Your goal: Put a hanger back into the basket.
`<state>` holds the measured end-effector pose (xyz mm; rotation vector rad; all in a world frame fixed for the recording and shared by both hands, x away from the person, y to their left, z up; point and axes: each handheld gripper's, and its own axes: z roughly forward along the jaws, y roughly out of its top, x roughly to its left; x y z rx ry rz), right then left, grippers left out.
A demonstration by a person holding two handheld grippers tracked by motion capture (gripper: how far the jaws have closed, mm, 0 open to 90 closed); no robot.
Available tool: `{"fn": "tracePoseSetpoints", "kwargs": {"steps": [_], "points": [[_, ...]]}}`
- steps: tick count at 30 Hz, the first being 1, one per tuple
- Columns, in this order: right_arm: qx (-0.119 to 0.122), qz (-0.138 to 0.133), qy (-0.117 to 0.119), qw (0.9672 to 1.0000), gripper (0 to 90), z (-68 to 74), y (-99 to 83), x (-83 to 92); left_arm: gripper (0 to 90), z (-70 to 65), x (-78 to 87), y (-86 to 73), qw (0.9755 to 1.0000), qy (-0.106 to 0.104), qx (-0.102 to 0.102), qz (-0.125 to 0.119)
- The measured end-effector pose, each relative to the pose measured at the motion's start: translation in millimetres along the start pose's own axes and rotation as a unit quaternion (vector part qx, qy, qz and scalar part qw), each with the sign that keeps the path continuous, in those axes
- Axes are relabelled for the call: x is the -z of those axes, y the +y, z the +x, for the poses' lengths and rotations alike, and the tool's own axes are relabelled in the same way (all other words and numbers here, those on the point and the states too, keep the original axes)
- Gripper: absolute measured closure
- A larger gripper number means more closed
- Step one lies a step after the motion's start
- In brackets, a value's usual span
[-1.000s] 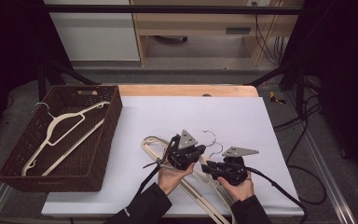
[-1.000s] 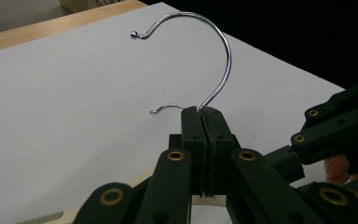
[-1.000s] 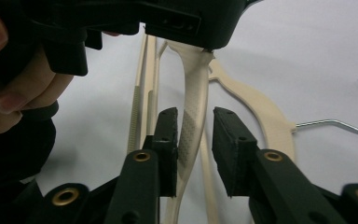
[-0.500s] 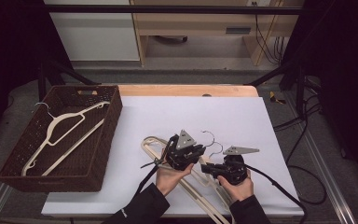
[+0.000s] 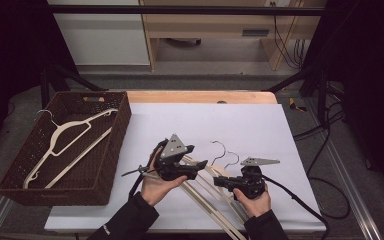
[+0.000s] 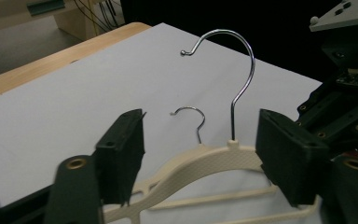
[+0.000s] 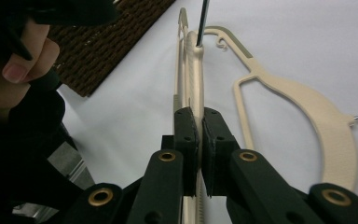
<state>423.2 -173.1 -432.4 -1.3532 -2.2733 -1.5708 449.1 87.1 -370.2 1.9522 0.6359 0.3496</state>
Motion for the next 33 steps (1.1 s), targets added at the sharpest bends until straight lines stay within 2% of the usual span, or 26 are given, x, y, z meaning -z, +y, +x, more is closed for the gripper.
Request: {"fn": "tracePoseSetpoints", "kwargs": {"steps": [4, 6, 11, 17, 23, 28, 33], "points": [[-0.003, 0.000, 0.007, 1.0000, 86.6, 1.4, 0.2, 1.8, 18.3, 4.3, 18.5, -2.9, 0.9999, 0.003, -0.014, -0.002], [-0.003, 0.001, 0.008, 1.0000, 86.7, 2.3, 0.8, 3.7, 15.5, 6.9, 27.1, -5.7, 0.9999, 0.001, -0.012, -0.004], [0.004, -0.002, 0.016, 0.9999, 86.7, 3.7, 5.4, 10.8, 10.2, 14.1, 44.4, -13.4, 0.9999, 0.015, -0.007, -0.001], [0.044, -0.007, 0.028, 0.9986, 86.7, 7.2, 16.4, 18.1, 10.0, 21.8, 54.9, -27.3, 0.9999, 0.004, -0.007, 0.008], [0.083, 0.006, 0.053, 0.9951, 86.7, 12.8, 28.3, 15.3, 11.2, 22.1, 54.1, -29.9, 0.9996, -0.015, -0.019, 0.016], [0.108, 0.017, 0.075, 0.9912, 86.7, 19.0, 30.1, 12.4, 13.9, 19.5, 44.2, -32.2, 0.9983, -0.025, -0.037, 0.039], [0.119, 0.025, 0.086, 0.9889, 86.7, 23.6, 28.7, 10.1, 24.3, 18.5, 31.8, -32.0, 0.9966, -0.039, -0.047, 0.056]]}}
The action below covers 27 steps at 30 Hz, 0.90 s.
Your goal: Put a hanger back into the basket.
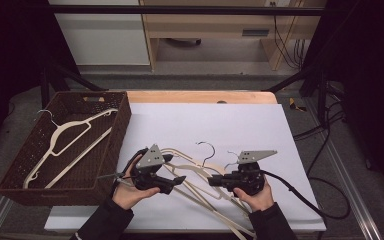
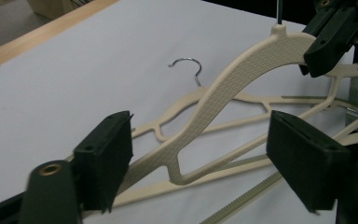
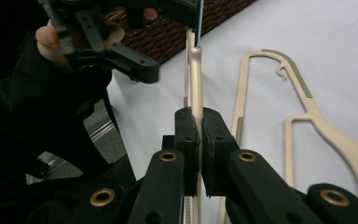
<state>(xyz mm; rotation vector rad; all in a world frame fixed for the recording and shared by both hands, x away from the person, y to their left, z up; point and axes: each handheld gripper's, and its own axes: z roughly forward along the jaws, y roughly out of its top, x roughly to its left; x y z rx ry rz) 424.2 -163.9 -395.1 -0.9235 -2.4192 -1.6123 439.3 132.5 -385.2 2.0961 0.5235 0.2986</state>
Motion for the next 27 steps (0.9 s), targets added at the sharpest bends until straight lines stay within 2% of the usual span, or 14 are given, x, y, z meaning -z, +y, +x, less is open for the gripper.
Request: {"fn": "tracePoseSetpoints", "kwargs": {"steps": [8, 14, 20, 23, 24, 27], "points": [[0.010, 0.008, 0.004, 0.9999, 86.7, 2.3, -0.8, -2.0, 55.6, 0.7, -13.5, 6.8, 0.9994, -0.029, -0.006, 0.020], [0.018, 0.018, -0.001, 0.9997, 86.7, 2.5, -1.8, -1.7, 60.6, 0.6, -18.6, 6.7, 0.9980, -0.036, -0.022, 0.047], [0.025, 0.026, 0.003, 0.9994, 86.7, 3.2, -2.5, -1.6, 64.4, -1.6, -19.6, 6.4, 0.9965, -0.047, -0.035, 0.060], [0.029, 0.028, 0.005, 0.9992, 86.6, 3.2, -2.7, -1.2, 67.2, -2.9, -18.0, 6.9, 0.9945, -0.049, -0.054, 0.074], [0.031, 0.028, 0.006, 0.9991, 86.5, 3.2, -2.7, -1.1, 68.0, -4.5, -18.5, 6.4, 0.9952, -0.050, -0.047, 0.070], [0.031, 0.029, 0.002, 0.9991, 85.1, 2.9, -2.6, -1.6, 70.4, -4.5, -16.5, 6.9, 0.9929, -0.050, -0.064, 0.087]]}}
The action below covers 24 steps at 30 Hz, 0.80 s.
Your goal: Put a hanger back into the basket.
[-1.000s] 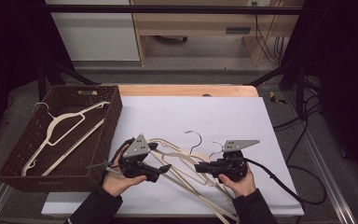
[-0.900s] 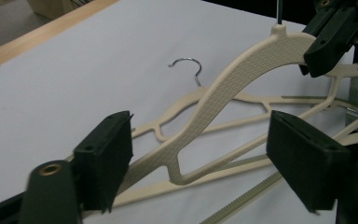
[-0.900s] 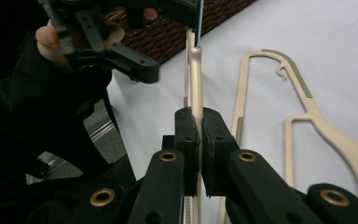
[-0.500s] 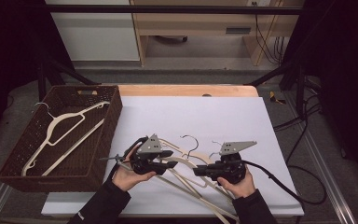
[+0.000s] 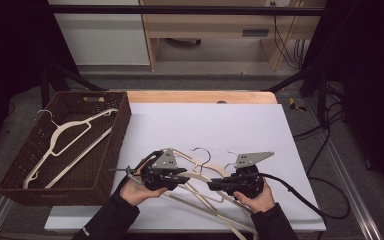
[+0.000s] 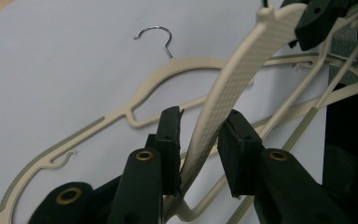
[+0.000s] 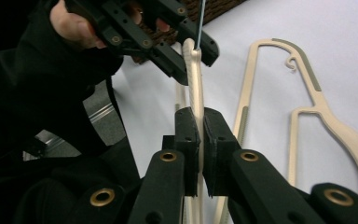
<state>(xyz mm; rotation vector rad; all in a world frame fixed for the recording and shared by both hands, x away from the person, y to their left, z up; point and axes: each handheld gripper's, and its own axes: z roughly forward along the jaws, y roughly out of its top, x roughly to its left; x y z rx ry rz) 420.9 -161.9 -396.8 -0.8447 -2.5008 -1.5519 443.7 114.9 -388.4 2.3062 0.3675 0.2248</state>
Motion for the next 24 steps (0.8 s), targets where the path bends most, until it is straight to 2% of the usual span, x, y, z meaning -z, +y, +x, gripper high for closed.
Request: {"fn": "tracePoseSetpoints", "kwargs": {"steps": [2, 3, 6, 10, 16, 18, 21, 24], "points": [[0.008, -0.002, -0.020, 0.9998, 82.4, -0.7, -0.3, 0.1, 73.5, -3.0, -0.5, -0.3, 0.9999, -0.005, 0.010, -0.005], [0.012, -0.005, -0.030, 0.9995, 81.0, -0.8, -0.3, 0.3, 75.1, -3.2, 0.4, -0.3, 1.0000, -0.007, 0.002, 0.002], [0.030, -0.019, -0.057, 0.9978, 77.3, -0.3, -0.7, 0.9, 78.4, -7.1, 0.0, -1.1, 0.9996, -0.011, 0.022, -0.010], [0.044, -0.035, -0.080, 0.9952, 71.3, 1.3, -1.2, 1.3, 80.5, -10.3, 0.8, -3.1, 0.9989, -0.020, 0.036, -0.023], [0.062, -0.044, -0.116, 0.9903, 59.8, 2.3, -2.7, 1.0, 85.5, -18.7, 3.9, -1.5, 0.9979, -0.037, 0.041, -0.035], [0.071, -0.053, -0.128, 0.9879, 57.0, 2.9, -3.0, 2.7, 86.5, -21.3, 5.3, -1.0, 0.9979, -0.032, 0.042, -0.039], [0.072, -0.066, -0.133, 0.9862, 53.2, 3.7, -2.8, 8.3, 86.7, -21.5, 8.1, -2.4, 0.9964, -0.030, 0.058, -0.055], [0.067, -0.080, -0.143, 0.9842, 47.7, 2.7, -5.1, 17.2, 86.7, -19.5, 13.2, -4.8, 0.9953, -0.010, 0.075, -0.062]]}}
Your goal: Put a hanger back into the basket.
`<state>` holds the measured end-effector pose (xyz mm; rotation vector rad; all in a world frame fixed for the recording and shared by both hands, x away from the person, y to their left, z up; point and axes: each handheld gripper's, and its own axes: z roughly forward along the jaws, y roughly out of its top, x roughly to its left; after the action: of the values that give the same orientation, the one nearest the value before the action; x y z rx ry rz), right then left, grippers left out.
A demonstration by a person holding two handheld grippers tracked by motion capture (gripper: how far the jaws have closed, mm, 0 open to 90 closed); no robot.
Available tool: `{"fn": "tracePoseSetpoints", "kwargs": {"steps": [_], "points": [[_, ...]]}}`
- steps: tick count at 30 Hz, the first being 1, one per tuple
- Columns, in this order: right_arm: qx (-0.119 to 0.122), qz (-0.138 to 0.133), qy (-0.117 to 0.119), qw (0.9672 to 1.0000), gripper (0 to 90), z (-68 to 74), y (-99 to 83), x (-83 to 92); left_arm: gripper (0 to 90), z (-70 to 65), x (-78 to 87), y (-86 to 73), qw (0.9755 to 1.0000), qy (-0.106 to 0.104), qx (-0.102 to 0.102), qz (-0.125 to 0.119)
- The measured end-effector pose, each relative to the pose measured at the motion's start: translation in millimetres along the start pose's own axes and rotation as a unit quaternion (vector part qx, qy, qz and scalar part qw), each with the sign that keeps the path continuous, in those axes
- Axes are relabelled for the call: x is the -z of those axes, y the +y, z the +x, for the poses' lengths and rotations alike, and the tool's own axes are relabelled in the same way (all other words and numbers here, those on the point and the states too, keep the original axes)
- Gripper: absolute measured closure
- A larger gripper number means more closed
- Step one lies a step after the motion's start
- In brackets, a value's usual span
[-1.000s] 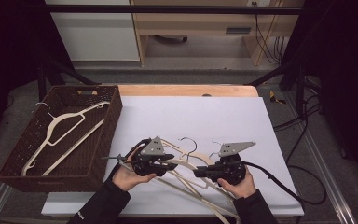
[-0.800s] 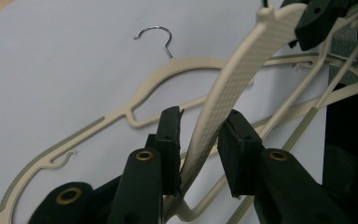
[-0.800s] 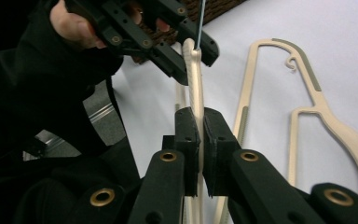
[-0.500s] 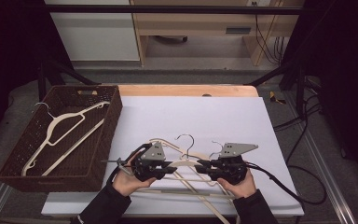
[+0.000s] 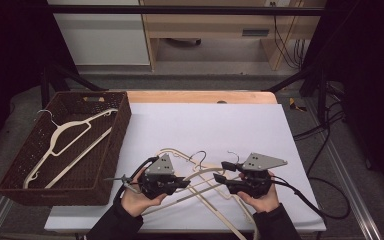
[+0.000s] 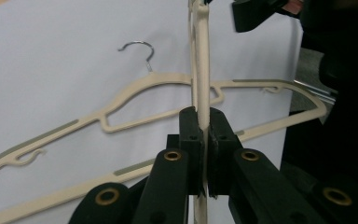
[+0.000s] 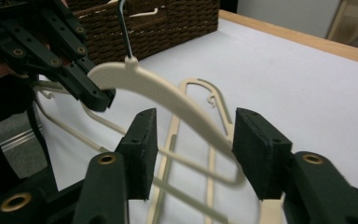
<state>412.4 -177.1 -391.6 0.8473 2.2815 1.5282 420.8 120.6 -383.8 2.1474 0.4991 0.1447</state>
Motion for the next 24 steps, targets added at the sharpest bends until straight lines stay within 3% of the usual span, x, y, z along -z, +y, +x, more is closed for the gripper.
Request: {"fn": "tracePoseSetpoints", "kwargs": {"steps": [5, 12, 16, 24], "points": [[-0.025, -0.024, -0.030, 0.9989, 37.1, -13.2, -7.4, 19.4, 86.7, 3.8, 11.5, -1.2, 0.9995, 0.027, 0.013, -0.008], [-0.051, -0.054, -0.074, 0.9945, 21.5, -25.7, -13.6, 41.1, 86.7, 10.6, 24.0, -2.5, 0.9981, 0.054, 0.021, -0.020], [-0.054, -0.052, -0.098, 0.9924, 14.4, -28.4, -16.8, 42.6, 86.7, 15.1, 36.1, -2.7, 0.9967, 0.067, 0.031, -0.034], [-0.065, -0.056, -0.122, 0.9888, 8.2, -34.6, -20.1, 45.4, 86.7, 20.8, 69.3, 7.0, 0.9929, 0.088, 0.033, -0.073]]}}
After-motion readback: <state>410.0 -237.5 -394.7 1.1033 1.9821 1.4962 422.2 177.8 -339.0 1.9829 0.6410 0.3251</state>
